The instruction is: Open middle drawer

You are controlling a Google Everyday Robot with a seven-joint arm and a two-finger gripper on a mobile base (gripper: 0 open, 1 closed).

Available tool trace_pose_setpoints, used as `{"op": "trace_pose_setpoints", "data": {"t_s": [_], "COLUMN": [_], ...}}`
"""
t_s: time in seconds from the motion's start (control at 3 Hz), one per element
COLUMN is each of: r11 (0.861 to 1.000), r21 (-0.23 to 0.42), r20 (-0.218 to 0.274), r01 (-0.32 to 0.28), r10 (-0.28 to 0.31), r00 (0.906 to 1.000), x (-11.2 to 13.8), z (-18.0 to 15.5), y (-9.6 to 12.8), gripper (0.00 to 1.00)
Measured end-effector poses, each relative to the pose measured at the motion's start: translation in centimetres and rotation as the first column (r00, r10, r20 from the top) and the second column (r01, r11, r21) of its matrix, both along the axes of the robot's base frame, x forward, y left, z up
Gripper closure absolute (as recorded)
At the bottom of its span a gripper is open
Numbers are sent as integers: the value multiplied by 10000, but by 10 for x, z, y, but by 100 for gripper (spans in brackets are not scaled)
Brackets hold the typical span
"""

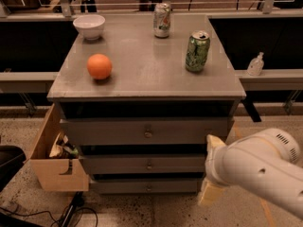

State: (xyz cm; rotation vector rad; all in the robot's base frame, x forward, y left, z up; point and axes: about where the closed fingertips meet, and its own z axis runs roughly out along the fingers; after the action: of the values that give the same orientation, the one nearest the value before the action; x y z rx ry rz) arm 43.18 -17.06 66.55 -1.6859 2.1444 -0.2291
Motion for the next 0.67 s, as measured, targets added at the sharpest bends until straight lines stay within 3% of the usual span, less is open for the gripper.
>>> {"op": "trace_pose_setpoints", "data": {"t_s": [0.67], "r11": [9926], "r21": [-319], "r20": [-268], "r01": [-1174], "r10": [1166], "r00": [9928], "x": [-35], "z": [-70], "y": [49], "gripper": [0]}}
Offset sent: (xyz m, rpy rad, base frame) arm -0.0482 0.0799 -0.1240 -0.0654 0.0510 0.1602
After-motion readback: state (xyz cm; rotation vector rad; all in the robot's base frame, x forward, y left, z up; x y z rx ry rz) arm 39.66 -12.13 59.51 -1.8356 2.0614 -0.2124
